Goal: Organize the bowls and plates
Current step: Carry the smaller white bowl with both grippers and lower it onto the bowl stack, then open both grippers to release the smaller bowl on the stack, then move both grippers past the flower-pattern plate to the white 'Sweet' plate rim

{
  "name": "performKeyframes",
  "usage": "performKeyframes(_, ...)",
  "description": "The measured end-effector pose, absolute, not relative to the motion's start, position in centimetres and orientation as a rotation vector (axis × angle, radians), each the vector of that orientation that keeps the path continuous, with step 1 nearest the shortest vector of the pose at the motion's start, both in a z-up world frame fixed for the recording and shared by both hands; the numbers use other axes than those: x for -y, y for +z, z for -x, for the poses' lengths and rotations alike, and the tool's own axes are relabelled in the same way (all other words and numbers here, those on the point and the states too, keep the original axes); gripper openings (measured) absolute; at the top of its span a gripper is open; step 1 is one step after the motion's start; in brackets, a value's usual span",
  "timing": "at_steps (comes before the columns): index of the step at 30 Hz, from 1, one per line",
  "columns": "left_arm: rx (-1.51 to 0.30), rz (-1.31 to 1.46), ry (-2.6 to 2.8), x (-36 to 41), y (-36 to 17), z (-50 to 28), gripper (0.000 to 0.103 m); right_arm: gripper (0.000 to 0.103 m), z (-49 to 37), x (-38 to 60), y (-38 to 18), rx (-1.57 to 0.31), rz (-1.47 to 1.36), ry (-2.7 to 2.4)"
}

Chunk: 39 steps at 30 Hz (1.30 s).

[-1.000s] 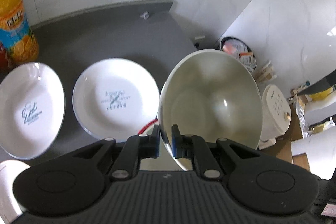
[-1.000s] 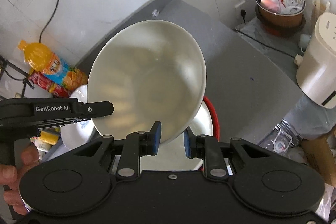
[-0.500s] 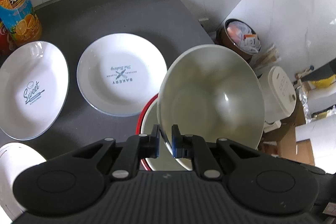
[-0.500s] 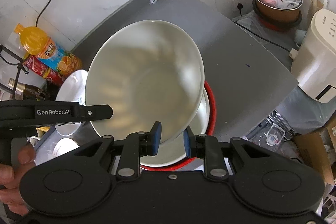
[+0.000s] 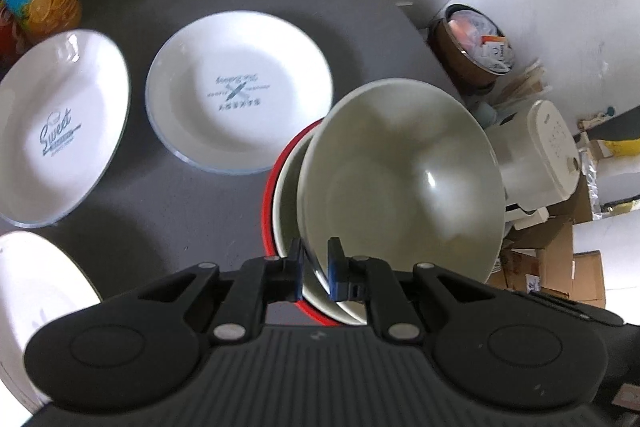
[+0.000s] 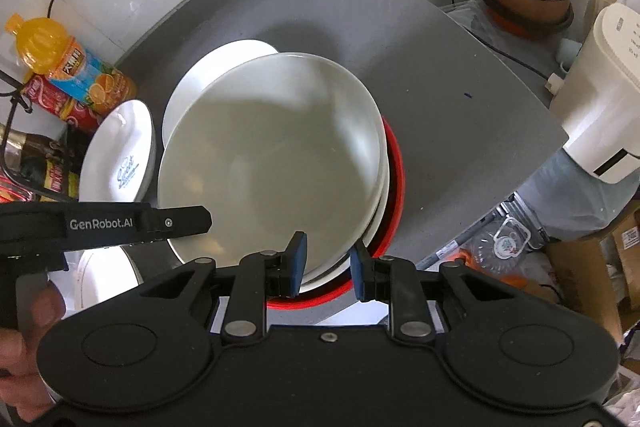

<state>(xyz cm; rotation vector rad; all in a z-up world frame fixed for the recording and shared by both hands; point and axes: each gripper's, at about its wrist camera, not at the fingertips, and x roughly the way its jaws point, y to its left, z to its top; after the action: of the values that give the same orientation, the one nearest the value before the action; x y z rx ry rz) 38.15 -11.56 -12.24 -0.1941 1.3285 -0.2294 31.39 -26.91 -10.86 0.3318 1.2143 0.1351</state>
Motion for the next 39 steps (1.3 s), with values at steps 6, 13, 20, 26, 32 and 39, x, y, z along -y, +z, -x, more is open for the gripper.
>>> performKeyframes(6,-1.332,0.227,-0.195,11.1,-12.4,-38.1,0.012,0.034,-31.0,26.9,-10.9,-1.228,-0.332,0.143)
performKeyframes(13,-1.307,0.179,-0.175,11.5,-11.1,-37.3,0.014,0.052,-29.7,26.9,-8.4,-1.156,-0.300,0.171)
performKeyframes(20,-1.248,0.197,-0.169,10.4,-9.1,-37.0,0.028,0.063,-29.7,26.6,-5.7,-1.095,-0.225,0.195)
performKeyframes(26,-1.176,0.231,-0.149,9.5,-6.9,-35.8,0.058,0.070,-30.2,25.3,-4.0,-1.038,-0.197,0.254)
performKeyframes(32,-1.132,0.237,-0.090,7.1,-4.9,-35.0,0.072,0.078,-30.6,22.8,-2.2,-0.999,-0.179,0.347)
performKeyframes(39,-1.121,0.303,0.021,2.8,-3.7,-33.9,0.076,0.082,-30.8,20.5,-1.8,-1.009,-0.137,0.426)
